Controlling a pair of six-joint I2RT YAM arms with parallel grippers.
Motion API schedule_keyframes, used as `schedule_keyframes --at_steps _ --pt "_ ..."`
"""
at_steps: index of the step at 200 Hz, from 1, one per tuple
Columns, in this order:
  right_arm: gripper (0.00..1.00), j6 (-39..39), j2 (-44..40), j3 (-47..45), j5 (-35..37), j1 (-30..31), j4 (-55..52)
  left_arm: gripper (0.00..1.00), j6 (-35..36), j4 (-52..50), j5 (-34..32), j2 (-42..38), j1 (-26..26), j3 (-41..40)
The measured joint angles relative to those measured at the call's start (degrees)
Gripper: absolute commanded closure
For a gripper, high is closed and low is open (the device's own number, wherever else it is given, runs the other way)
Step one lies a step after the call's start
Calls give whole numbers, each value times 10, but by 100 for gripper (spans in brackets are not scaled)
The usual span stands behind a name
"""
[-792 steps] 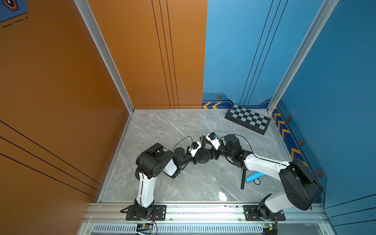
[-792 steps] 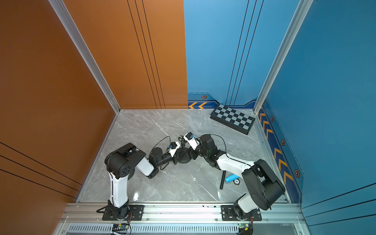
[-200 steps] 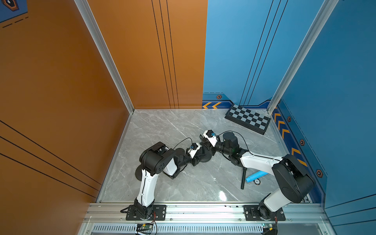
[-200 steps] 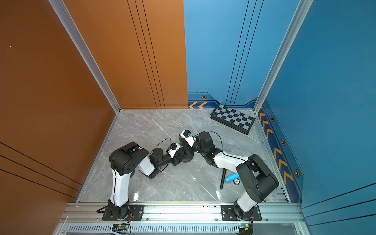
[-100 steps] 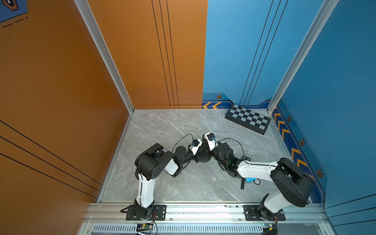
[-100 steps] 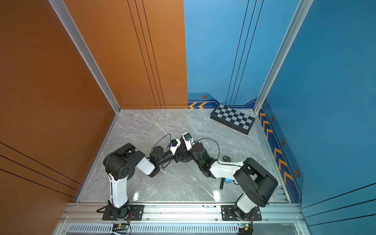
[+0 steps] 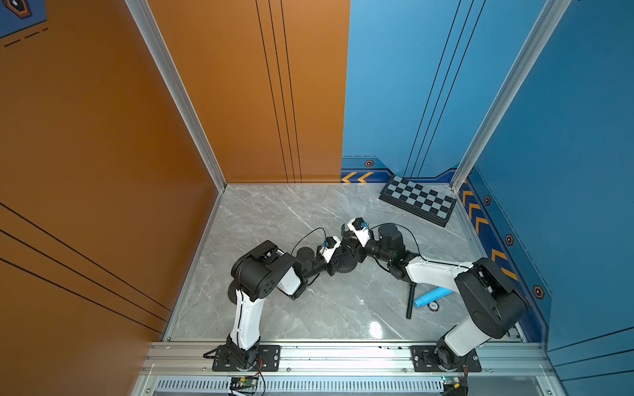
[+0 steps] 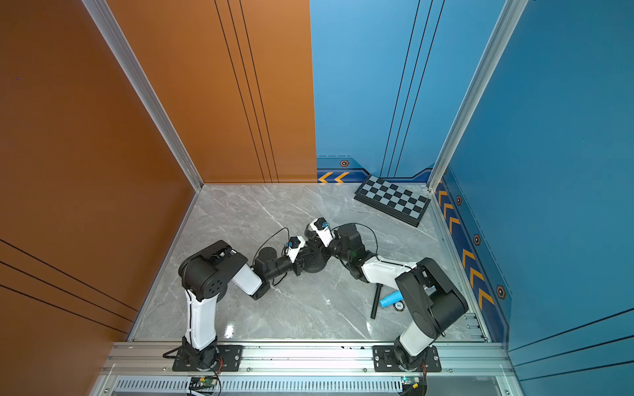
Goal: Assemble a microphone stand
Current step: Hold the microphone stand pole at the microphone stand base.
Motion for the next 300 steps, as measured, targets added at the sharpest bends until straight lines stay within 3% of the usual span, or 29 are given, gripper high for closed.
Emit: schedule_keyframes --at_steps 50,80,99,115,141,168,192,220,231,248,279,300 --pt "65 -49 4 48 -82 -29 -71 69 7 0 10 7 0 0" --pt "85 -69 15 66 -97 -30 -83 69 11 0 10 7 1 0" --pt "90 -73 16 68 -98 -30 -84 68 11 0 11 7 1 0" --pt "96 -71 16 61 -85 -26 -71 61 11 0 12 7 1 0" --pt "100 -35 2 14 1 3 3 49 0 0 13 6 3 0" --pt "100 4 -11 -30 158 67 77 48 -18 0 12 3 3 3" --pt "100 27 -11 -42 269 113 102 61 -34 1 5 2 4 6" --pt "93 55 -11 -42 290 112 104 83 -46 0 -3 2 7 7" --pt "85 59 -11 -42 276 104 103 88 -34 0 1 2 4 7" --pt "71 57 -17 -39 218 80 87 89 -27 -1 6 2 3 8" --pt "67 28 -18 8 38 15 -11 90 -5 -2 18 2 4 7" --pt "67 -4 -17 36 -41 -9 -75 89 10 3 22 2 4 2"
